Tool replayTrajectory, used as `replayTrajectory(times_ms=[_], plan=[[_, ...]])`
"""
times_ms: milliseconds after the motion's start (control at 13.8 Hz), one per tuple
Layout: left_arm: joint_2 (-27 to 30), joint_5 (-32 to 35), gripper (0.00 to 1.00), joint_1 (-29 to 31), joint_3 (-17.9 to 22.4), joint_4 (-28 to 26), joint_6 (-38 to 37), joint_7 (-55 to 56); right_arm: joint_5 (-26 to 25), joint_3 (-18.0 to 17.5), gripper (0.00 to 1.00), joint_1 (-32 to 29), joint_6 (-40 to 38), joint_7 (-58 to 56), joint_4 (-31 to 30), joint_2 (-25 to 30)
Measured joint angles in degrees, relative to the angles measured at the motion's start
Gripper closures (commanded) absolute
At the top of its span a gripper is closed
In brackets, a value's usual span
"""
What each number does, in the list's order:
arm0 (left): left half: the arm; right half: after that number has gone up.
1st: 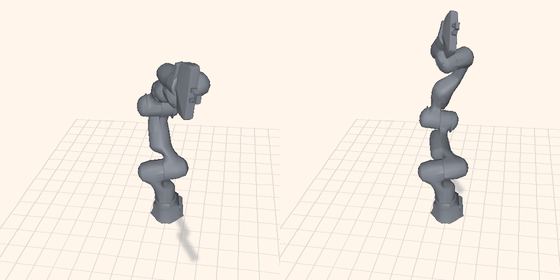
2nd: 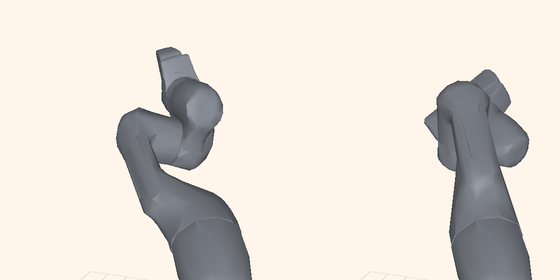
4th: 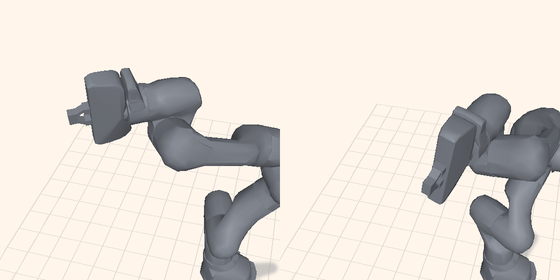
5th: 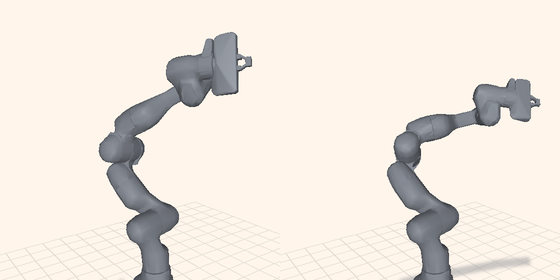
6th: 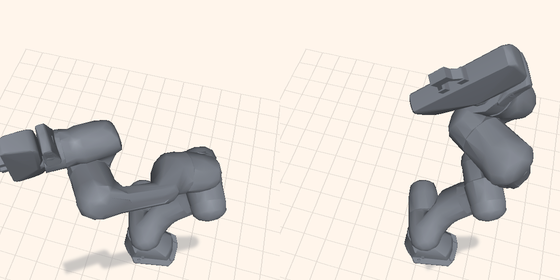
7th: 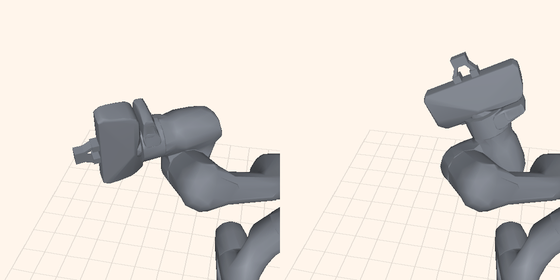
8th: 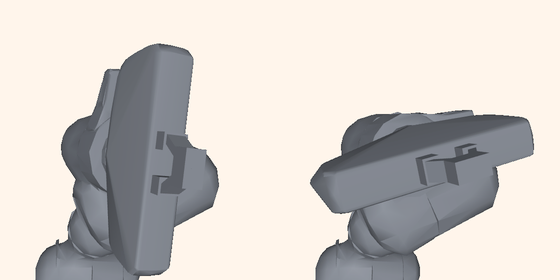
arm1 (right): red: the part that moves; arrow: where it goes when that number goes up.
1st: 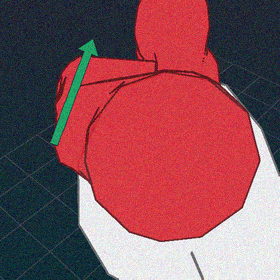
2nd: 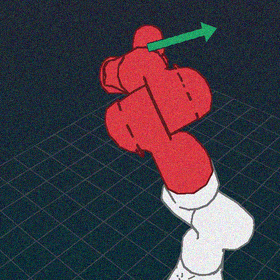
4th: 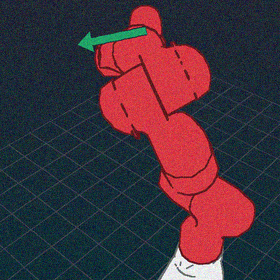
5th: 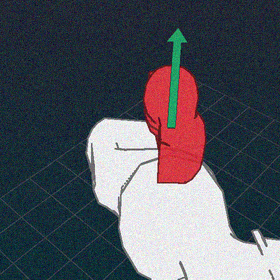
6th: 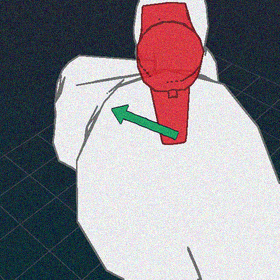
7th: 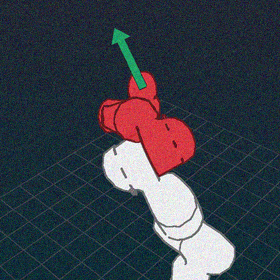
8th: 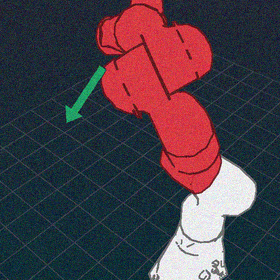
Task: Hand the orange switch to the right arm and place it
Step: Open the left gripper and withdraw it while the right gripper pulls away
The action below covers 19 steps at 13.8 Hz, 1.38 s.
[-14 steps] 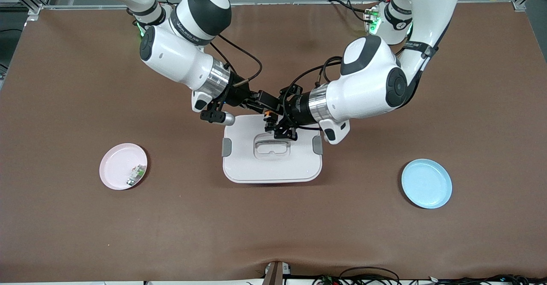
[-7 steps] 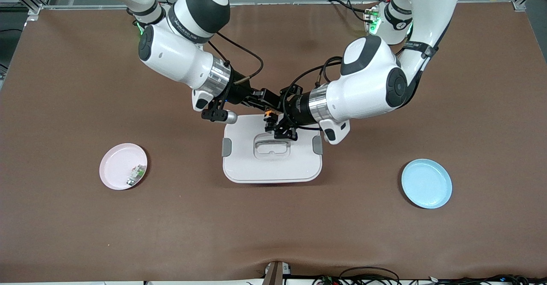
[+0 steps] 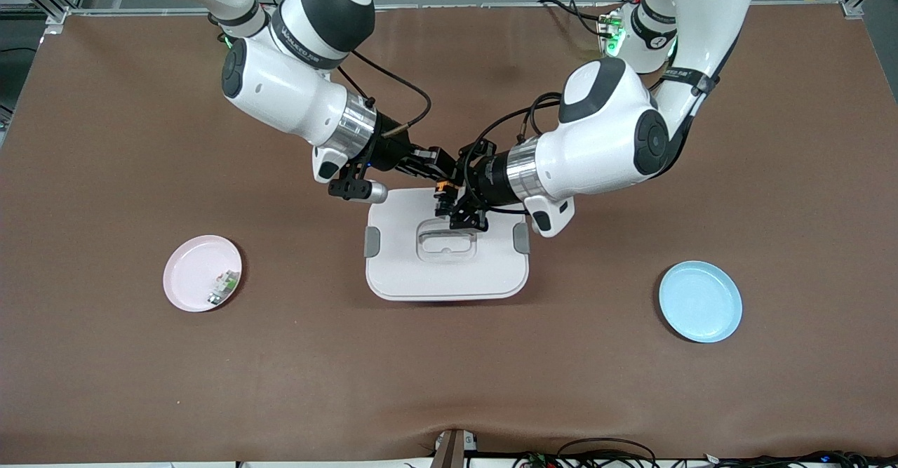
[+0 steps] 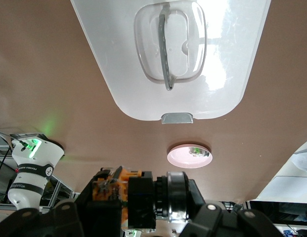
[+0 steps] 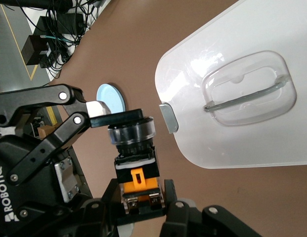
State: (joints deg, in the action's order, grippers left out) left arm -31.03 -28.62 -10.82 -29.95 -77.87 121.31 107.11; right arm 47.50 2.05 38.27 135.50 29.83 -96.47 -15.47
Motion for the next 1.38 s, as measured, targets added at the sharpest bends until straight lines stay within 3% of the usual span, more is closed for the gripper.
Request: replayTrajectory(times_ms=[73,145,218,945,1381], plan=[[0.0,0.0,0.16,0.0,0.0,0.0,0.0,0.0,-0.4,0.1,0.87,0.0,0.0,-0.1,0.0,-0.1],[0.0,0.1,0.12,0.0,0.1,0.0,-0.1,0.0,-0.6,0.0,0.97,0.0,0.0,-0.7,0.0,-0.1],[0.0,0.1,0.0,0.0,0.1,0.0,-0.1,0.0,-0.7,0.0,1.0,0.0,0.0,-0.7,0.0,-0.2],[0.0,0.1,0.0,0.1,0.2,0.3,0.0,0.0,-2.3,0.0,1.0,0.0,-0.1,-2.9,0.0,-0.6],[1.1,9.9,0.0,1.5,0.3,1.0,-3.8,0.1,-15.8,0.5,1.0,-2.0,-7.2,-10.2,0.1,-0.6]])
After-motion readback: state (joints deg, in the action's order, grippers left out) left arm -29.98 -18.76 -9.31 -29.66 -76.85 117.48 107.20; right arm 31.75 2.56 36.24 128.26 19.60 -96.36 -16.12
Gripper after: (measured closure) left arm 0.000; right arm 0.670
